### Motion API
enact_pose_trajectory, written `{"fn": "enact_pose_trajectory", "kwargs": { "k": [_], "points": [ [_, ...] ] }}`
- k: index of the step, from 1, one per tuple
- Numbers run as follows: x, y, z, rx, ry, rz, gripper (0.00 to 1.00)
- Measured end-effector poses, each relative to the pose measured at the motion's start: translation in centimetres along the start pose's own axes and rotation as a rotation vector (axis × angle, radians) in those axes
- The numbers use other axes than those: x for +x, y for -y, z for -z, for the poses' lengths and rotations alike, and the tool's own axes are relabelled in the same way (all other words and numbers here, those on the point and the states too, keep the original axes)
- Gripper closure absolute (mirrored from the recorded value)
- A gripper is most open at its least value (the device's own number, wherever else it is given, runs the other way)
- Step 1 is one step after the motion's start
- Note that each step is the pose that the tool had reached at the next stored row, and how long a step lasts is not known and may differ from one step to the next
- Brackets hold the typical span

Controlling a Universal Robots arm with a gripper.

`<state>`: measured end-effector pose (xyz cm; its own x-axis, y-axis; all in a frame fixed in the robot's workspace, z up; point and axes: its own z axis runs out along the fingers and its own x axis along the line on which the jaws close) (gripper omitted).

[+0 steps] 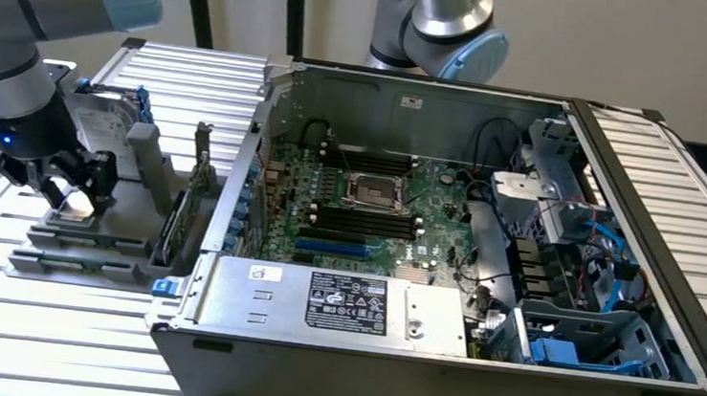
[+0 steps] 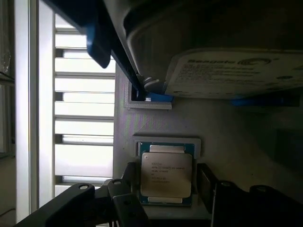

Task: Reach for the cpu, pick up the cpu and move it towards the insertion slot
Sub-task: 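Pick up the cpu and move it towards the insertion slot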

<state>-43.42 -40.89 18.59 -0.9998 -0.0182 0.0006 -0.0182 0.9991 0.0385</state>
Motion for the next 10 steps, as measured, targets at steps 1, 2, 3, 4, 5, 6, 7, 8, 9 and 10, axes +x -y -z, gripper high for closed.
{"fn": "enact_pose_trajectory", "kwargs": {
  "k": [1, 2, 3, 4, 5, 6, 7, 8, 9, 10],
  "points": [
    [0.0, 0.0, 0.0, -0.0002, 0.0, 0.0, 0.38],
    [0.0, 0.0, 0.0, -0.0004, -0.0001, 0.0, 0.38],
    [0.0, 0.0, 0.0, -0.0006, -0.0002, 0.0, 0.38],
    [0.0, 0.0, 0.0, -0.0008, -0.0002, 0.0, 0.38],
    [-0.01, 0.0, 0.0, -0.001, -0.0003, 0.0, 0.38],
    [-0.01, 0.0, -0.01, -0.0011, -0.0007, 0.0, 0.38],
    [0.0, 0.0, 0.01, -0.0009, -0.0015, 0.0, 0.4],
    [-0.01, 0.0, 0.0, -0.001, -0.0021, 0.0, 0.46],
    [-0.01, 0.0, 0.0, -0.001, -0.003, 0.0, 0.46],
    [-0.01, 0.0, 0.0, -0.0011, -0.0041, 0.0, 0.46]
  ]
}}
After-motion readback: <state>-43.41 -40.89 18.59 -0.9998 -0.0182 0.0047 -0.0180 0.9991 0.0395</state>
